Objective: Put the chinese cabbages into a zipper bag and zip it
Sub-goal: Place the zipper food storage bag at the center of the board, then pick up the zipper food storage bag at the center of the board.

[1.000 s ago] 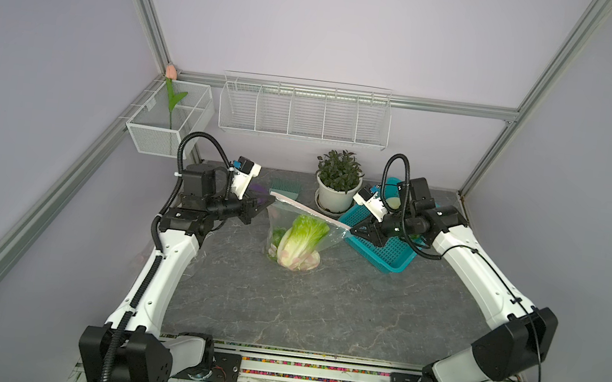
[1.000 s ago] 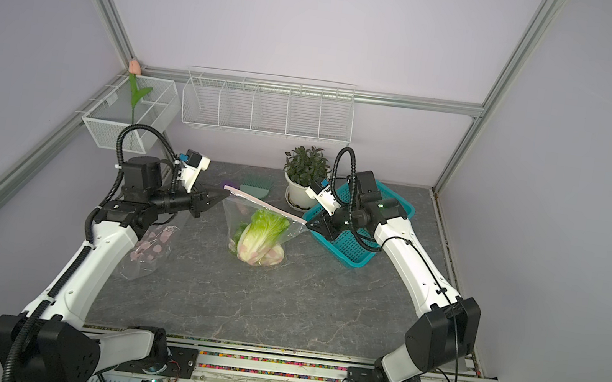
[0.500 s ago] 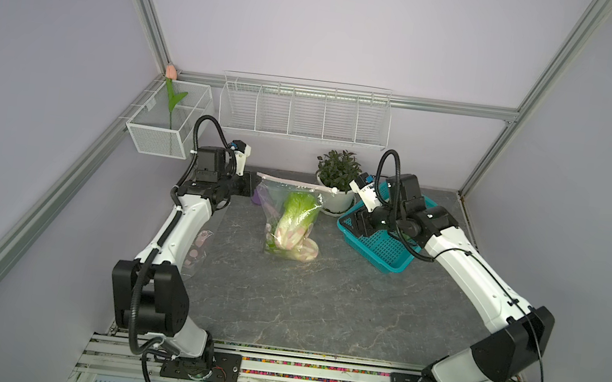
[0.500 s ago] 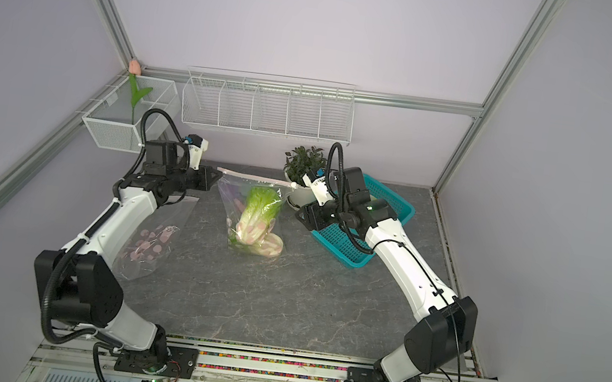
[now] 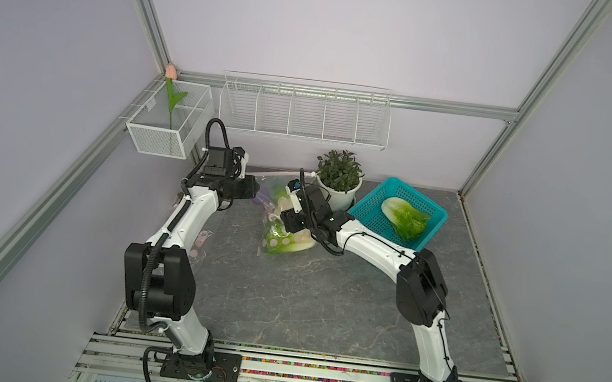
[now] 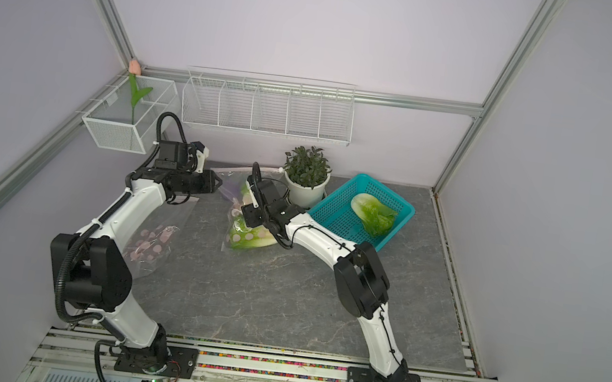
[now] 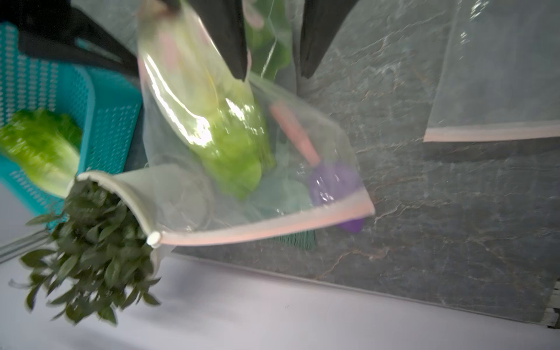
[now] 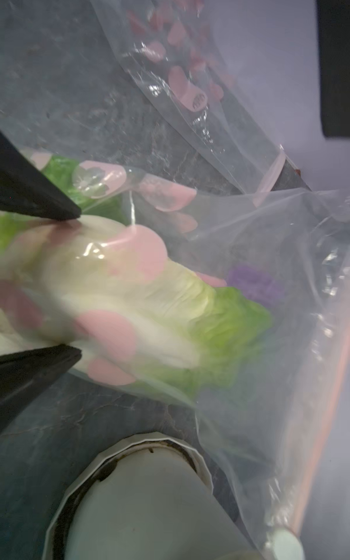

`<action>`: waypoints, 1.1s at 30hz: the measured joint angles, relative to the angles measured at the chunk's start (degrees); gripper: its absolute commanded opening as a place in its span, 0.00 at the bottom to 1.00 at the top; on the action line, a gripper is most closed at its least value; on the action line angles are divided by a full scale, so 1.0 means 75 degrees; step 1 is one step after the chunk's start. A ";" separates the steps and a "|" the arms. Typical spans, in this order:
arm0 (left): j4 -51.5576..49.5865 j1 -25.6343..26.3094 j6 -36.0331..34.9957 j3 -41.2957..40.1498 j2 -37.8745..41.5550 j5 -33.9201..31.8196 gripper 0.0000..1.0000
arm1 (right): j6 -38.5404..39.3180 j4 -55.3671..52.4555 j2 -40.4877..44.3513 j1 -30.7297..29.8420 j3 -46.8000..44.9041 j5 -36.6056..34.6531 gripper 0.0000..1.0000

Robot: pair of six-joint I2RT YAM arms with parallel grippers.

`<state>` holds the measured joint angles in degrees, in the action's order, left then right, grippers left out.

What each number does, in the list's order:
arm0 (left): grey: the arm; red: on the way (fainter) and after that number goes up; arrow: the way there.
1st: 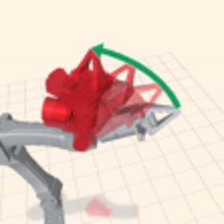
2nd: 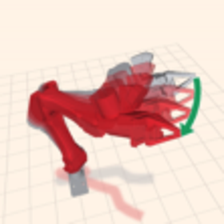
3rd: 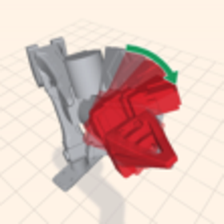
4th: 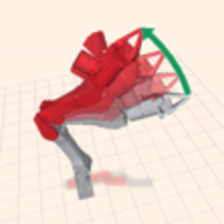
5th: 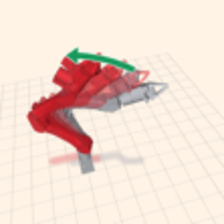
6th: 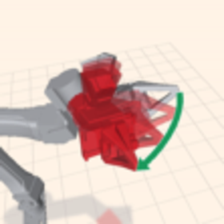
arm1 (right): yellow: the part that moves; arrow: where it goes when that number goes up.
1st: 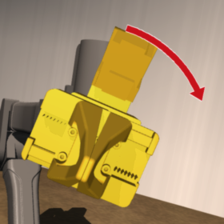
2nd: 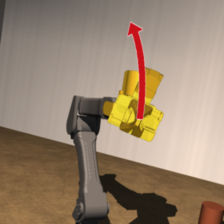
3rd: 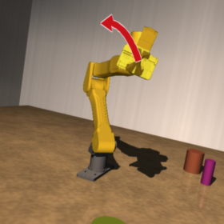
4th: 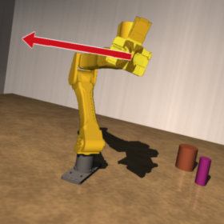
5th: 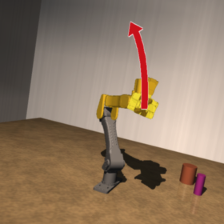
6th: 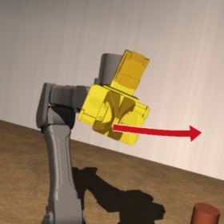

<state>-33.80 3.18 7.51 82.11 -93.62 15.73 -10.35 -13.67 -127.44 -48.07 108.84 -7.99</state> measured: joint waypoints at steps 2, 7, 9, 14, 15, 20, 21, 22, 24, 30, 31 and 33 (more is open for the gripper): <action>-0.0315 -0.0108 0.0052 -0.0271 0.0405 -0.0353 0.46 | 0.0012 -0.0035 -0.0551 0.0006 0.0766 -0.0047 0.66; -0.0959 -0.0248 0.0233 -0.0970 0.1775 -0.1804 0.51 | -0.0026 -0.0312 -0.0915 -0.0012 0.1160 -0.0079 0.65; -0.0968 -0.0286 0.0315 -0.1378 0.2267 -0.2326 0.55 | -0.0050 -0.0181 -0.0574 -0.0052 0.0478 -0.0085 0.64; -0.0988 -0.0513 0.0551 -0.2247 0.2597 -0.3515 0.70 | -0.0175 -0.0254 0.0411 -0.0111 -0.0982 -0.0009 0.64; -0.1029 -0.0577 0.0580 -0.2331 0.2474 -0.3698 0.72 | -0.0192 -0.0300 0.0615 -0.0114 -0.1207 0.0026 0.64; -0.1259 -0.0688 0.0656 -0.2294 0.1282 -0.4339 0.80 | -0.0195 -0.0635 0.1880 -0.0108 -0.2151 0.0291 0.65; -0.1300 -0.0685 0.0656 -0.2261 0.1000 -0.4433 0.81 | -0.0198 -0.0641 0.2133 -0.0102 -0.2270 0.0393 0.65; -0.1332 -0.0685 0.0656 -0.2247 0.0711 -0.4529 0.81 | -0.0219 -0.0624 0.2407 -0.0096 -0.2378 0.0478 0.65; -0.1440 -0.0685 0.0647 -0.2177 0.0201 -0.4704 0.81 | -0.0256 -0.0493 0.2856 -0.0093 -0.2594 0.0676 0.65; -0.1504 -0.0685 0.0495 -0.1609 -0.0912 -0.5126 0.76 | -0.0516 0.0070 0.3520 -0.0087 -0.3366 0.1186 0.65; -0.1495 -0.0688 0.0466 -0.1498 -0.1093 -0.5120 0.74 | -0.0548 0.0119 0.3520 -0.0087 -0.3477 0.1239 0.65; -0.1425 -0.0685 0.0388 -0.1373 -0.1416 -0.5094 0.71 | -0.0574 0.0122 0.3518 -0.0082 -0.3649 0.1276 0.65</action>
<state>-44.49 -1.96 10.41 71.81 -104.25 -22.48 -14.66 -12.75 -101.06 -48.69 81.47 1.58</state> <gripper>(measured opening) 0.727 0.648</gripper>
